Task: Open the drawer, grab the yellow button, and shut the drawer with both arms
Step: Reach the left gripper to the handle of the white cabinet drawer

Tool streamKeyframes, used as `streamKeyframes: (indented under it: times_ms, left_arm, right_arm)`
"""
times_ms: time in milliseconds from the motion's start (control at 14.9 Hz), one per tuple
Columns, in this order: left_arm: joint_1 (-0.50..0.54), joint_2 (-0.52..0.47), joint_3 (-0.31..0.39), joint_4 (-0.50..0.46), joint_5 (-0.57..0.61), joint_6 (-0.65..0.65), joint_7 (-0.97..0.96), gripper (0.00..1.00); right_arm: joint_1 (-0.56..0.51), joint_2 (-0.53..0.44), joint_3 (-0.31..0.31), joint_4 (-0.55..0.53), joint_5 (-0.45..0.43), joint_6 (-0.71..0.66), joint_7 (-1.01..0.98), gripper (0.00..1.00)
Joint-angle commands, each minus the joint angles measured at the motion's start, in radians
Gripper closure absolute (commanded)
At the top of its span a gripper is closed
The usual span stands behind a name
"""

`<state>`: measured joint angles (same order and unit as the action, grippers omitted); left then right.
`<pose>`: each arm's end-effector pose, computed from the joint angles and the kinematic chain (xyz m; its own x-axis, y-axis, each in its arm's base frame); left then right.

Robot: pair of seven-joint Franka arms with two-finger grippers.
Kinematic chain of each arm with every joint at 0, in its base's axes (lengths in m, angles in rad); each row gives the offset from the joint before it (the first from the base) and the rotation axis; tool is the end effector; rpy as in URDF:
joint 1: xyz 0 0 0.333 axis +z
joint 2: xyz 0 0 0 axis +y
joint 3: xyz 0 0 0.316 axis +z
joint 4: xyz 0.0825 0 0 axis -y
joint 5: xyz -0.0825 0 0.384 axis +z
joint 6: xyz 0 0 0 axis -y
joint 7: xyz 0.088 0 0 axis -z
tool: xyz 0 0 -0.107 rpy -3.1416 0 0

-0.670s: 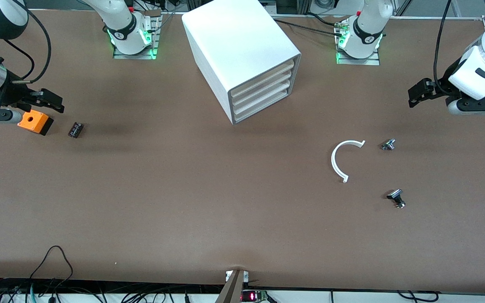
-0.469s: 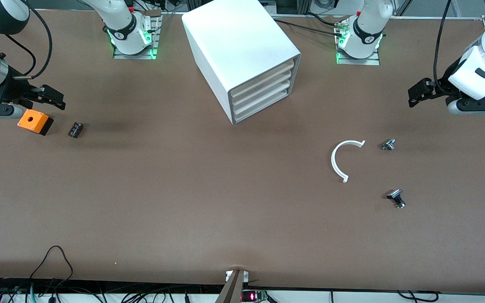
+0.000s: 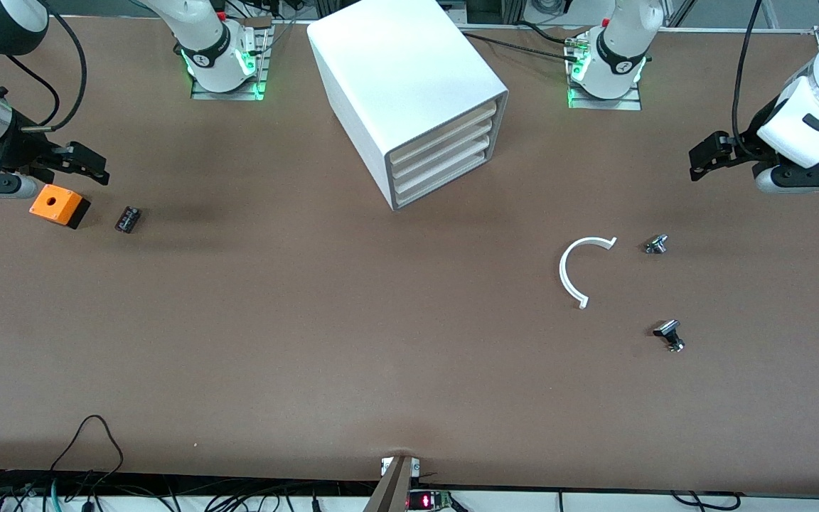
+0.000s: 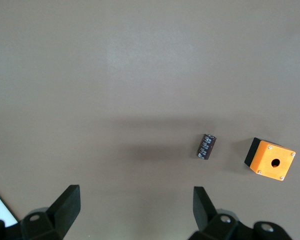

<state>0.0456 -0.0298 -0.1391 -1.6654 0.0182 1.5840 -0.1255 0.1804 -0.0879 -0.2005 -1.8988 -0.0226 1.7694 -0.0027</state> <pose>0.5417 -0.0499 0.5972 0.9983 0.0321 -0.0487 0.0307 -0.9991 -0.0286 0.5307 -0.0157 0.5323 0.9990 -0.0114 -0.0432 -0.0112 -0.9999 0.0043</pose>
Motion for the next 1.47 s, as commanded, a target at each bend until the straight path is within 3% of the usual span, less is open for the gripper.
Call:
streamKeyframes:
  times_ms: [0,536,938,1139,1407]
  left_arm:
    - [-0.009,0.016,-0.004,0.038,-0.014,-0.038,0.020,0.00]
    - [-0.013,0.066,-0.010,0.059,-0.009,-0.067,0.024,0.00]
    - [-0.009,0.122,-0.046,0.019,-0.007,-0.153,0.041,0.00]
    - [0.000,0.172,-0.051,-0.003,-0.117,-0.186,0.040,0.00]
    - [0.000,0.229,-0.062,-0.140,-0.323,-0.158,0.041,0.00]
  right_arm:
    - [-0.006,-0.009,0.004,-0.003,0.003,0.010,-0.002,0.00]
    - [0.001,-0.009,0.007,-0.003,0.003,0.010,-0.014,0.00]
    - [0.001,0.002,0.007,0.000,0.004,0.022,0.000,0.00]
    - [0.001,0.010,0.007,0.007,0.010,0.015,-0.014,0.00]
    - [0.007,0.013,0.016,0.014,0.016,0.007,-0.017,0.00]
